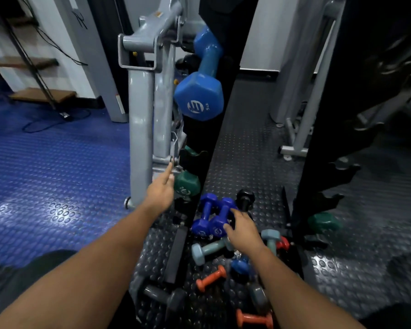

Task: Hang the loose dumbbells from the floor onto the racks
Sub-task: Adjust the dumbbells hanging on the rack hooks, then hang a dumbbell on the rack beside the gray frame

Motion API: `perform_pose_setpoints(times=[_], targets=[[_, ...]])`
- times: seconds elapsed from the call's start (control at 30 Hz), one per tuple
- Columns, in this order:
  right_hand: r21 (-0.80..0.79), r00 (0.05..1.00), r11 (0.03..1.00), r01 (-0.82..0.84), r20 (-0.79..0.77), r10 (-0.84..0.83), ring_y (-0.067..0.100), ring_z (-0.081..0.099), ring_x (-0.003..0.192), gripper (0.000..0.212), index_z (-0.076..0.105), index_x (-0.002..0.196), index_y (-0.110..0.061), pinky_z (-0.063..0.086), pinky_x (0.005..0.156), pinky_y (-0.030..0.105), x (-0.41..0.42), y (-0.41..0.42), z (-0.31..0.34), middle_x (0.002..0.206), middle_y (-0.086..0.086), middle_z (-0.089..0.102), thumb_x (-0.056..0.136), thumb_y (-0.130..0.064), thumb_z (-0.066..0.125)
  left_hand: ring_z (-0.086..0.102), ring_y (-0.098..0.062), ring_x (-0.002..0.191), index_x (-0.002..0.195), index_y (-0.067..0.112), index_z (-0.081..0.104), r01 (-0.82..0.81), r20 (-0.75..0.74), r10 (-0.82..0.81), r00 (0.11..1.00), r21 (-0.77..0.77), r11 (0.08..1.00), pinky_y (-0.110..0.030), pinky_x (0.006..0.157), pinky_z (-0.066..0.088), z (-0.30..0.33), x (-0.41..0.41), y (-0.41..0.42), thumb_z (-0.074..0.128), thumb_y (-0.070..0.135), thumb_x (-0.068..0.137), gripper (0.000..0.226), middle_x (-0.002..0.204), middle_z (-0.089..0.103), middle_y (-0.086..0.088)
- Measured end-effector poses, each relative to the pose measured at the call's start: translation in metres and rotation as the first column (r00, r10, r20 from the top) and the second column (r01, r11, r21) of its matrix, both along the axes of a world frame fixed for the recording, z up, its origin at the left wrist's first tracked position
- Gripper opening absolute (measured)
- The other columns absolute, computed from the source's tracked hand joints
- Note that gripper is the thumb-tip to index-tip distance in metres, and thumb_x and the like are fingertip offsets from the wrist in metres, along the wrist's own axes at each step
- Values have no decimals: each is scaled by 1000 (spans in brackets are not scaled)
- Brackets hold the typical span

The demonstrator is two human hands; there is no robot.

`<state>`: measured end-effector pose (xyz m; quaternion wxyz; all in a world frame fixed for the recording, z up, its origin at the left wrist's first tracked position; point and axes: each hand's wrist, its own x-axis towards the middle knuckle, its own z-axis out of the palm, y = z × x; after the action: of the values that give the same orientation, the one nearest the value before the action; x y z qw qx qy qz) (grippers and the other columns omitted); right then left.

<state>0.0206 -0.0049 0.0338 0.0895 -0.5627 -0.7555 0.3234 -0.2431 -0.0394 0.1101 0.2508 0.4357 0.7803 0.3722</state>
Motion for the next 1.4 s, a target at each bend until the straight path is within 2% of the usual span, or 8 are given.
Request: perform_pose_setpoints(times=[0.1,0.2,0.33,0.47,0.57,0.83,1.13,1.4], targets=[[-178,995,983,-43,81,59,33,47,138,59,42,152,-17,37,114,38,12,-15,10,152,15,41,100,-34,63,30,-39,152,166,18,9,-79,75,86,993,-98,992,-39,122,23,-5,36,-36,27,43,112,63,167,26,-21],[-218,990,975,-38,122,66,33,47,139,65,38,155,-19,38,115,39,29,-25,11,155,16,39,98,-38,63,16,-51,153,164,8,-8,-9,80,48,996,-428,904,-50,125,13,-22,72,-64,24,52,110,76,167,5,-34],[-179,991,984,20,133,4,30,50,136,68,40,155,-16,41,112,36,51,-34,14,151,13,47,97,-41,65,23,-37,156,166,11,7,261,84,-264,961,-588,766,-46,126,18,-31,91,-67,22,72,102,90,169,21,-22],[-150,992,986,65,121,-47,28,54,131,62,50,147,-15,44,110,36,70,-39,1,143,12,56,93,-40,67,39,-31,148,157,26,42,474,106,-519,848,-590,653,-43,121,29,-33,113,-55,28,71,102,72,163,40,-8],[-122,994,988,94,66,-87,28,55,130,63,49,148,-18,44,110,37,74,-30,-14,140,11,57,93,-44,67,49,-31,138,150,24,49,472,-9,-577,817,-565,677,-41,114,38,-44,123,-26,33,70,101,69,153,53,-9],[-203,989,969,137,-18,-144,25,51,136,64,44,154,-18,37,111,28,67,20,-76,148,9,52,97,-37,67,50,-36,138,148,4,47,469,-163,-586,794,-451,760,-34,109,37,-90,142,86,47,37,109,51,148,55,-22],[-217,967,945,245,-20,-256,32,50,133,75,33,157,-24,41,111,35,56,111,-132,146,12,41,93,-21,72,48,-32,141,157,12,40,387,-136,-490,861,-448,806,-40,112,39,-184,151,170,45,41,108,57,154,51,-15],[-183,997,980,77,38,-71,33,57,124,81,41,153,-39,48,103,33,36,156,-168,138,12,47,84,-20,78,49,-34,139,156,11,42,375,-157,-473,867,-420,826,-44,110,41,-201,146,212,44,39,109,55,151,53,-16]])
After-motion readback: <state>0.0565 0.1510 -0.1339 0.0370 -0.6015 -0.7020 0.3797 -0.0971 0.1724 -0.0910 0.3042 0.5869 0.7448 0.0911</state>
